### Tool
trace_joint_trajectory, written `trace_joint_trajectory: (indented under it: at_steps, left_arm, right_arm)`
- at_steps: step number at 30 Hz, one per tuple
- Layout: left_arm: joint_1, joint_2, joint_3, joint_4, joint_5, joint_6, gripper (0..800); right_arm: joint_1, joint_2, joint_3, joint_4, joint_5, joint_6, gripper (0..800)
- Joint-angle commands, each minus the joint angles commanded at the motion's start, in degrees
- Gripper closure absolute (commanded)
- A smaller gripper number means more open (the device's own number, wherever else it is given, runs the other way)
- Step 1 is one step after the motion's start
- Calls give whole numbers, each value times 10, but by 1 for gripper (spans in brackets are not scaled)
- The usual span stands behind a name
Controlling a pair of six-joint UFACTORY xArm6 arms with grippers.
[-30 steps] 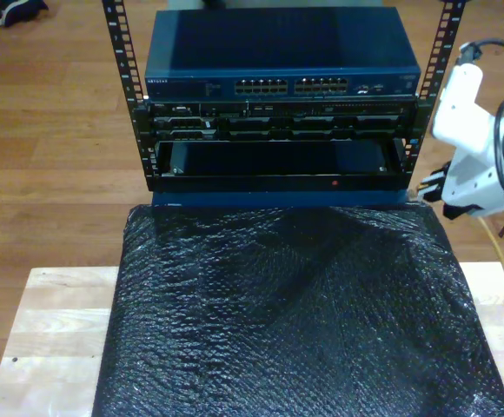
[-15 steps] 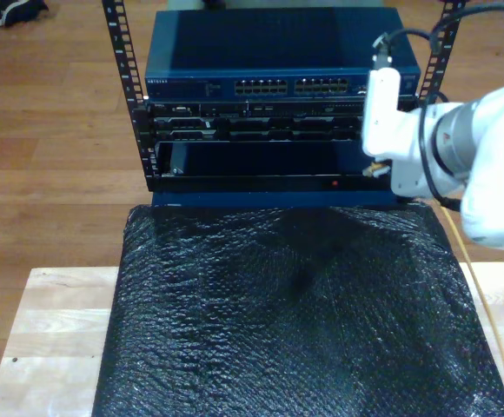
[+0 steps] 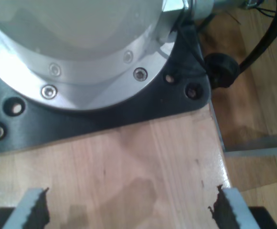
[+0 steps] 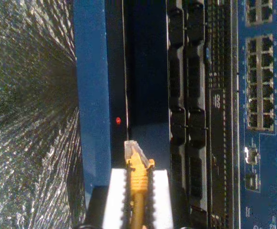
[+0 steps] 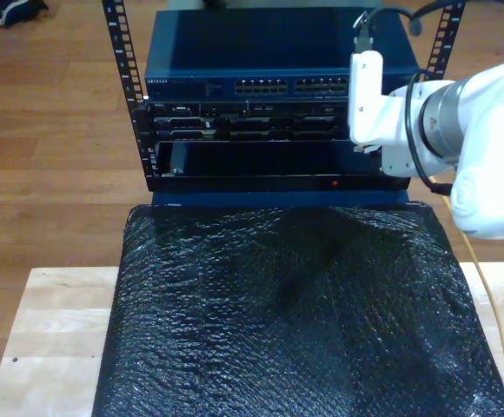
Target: Grab the cable and plug it in
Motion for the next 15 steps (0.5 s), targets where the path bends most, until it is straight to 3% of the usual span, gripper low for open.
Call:
trace_joint_trajectory:
  at_steps: [15]
  left_arm:
    - [0,0,0,0,0,1,0]
  right_arm:
    - [17,1,25,-28,-128,-38,800]
